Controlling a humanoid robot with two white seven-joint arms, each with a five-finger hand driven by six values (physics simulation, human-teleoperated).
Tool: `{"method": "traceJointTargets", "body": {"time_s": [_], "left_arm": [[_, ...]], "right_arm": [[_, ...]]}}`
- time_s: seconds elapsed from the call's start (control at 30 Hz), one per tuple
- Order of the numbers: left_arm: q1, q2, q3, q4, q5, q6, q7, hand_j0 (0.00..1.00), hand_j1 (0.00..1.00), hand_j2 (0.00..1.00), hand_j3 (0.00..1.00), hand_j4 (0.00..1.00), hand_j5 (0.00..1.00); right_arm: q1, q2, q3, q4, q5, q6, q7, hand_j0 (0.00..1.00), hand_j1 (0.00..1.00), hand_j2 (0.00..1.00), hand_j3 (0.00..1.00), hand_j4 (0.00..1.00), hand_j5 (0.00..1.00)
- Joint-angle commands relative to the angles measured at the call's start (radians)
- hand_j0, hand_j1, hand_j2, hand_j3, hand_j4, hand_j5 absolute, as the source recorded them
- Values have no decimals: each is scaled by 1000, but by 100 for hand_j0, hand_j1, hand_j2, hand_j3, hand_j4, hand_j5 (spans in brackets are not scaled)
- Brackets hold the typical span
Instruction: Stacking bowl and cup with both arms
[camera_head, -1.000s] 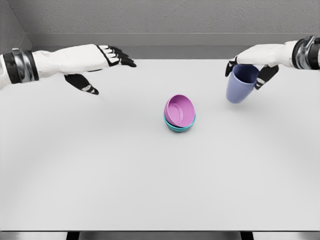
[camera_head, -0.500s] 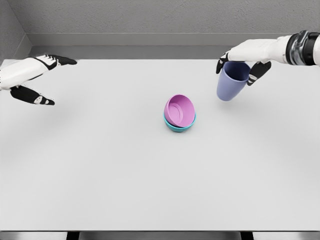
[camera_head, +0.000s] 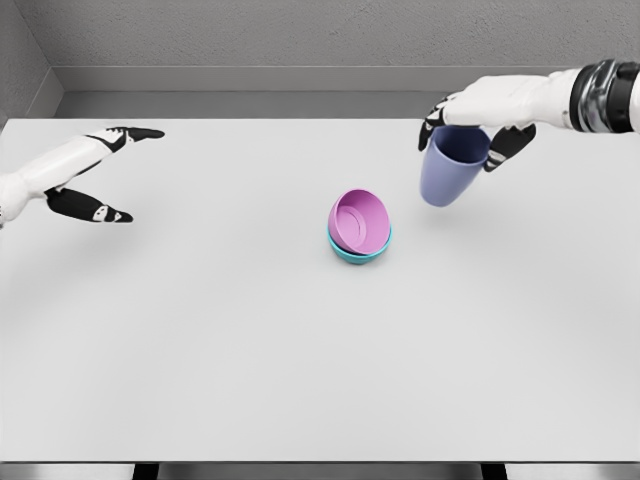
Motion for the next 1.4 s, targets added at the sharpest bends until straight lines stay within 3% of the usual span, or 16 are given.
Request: {"method": "traceJointTargets", "body": {"time_s": [0.0, 0.3, 0.47, 0.77, 1.37], "left_arm": [[0, -50, 45, 21, 9, 3, -1, 100, 100, 100, 100, 100, 100], [2, -86, 92, 97, 13, 3, -4, 100, 100, 100, 100, 100, 100], [3, -89, 101, 99, 13, 3, -4, 100, 100, 100, 100, 100, 100], [2, -99, 103, 102, 12, 3, -4, 100, 100, 100, 100, 100, 100], [2, -101, 103, 111, 12, 3, -4, 100, 100, 100, 100, 100, 100]], "right_arm": [[0, -14, -3, -32, -2, 0, -2, 70, 70, 70, 70, 70, 70], [0, -13, -6, -57, -2, 0, -5, 70, 70, 70, 70, 70, 70], [-2, -3, -8, -58, -2, 0, -5, 70, 70, 70, 70, 70, 70], [-2, 17, -11, -72, -4, -99, -10, 70, 70, 70, 70, 70, 70], [-3, 56, -12, -80, -5, -145, -10, 71, 71, 71, 71, 71, 71]]}}
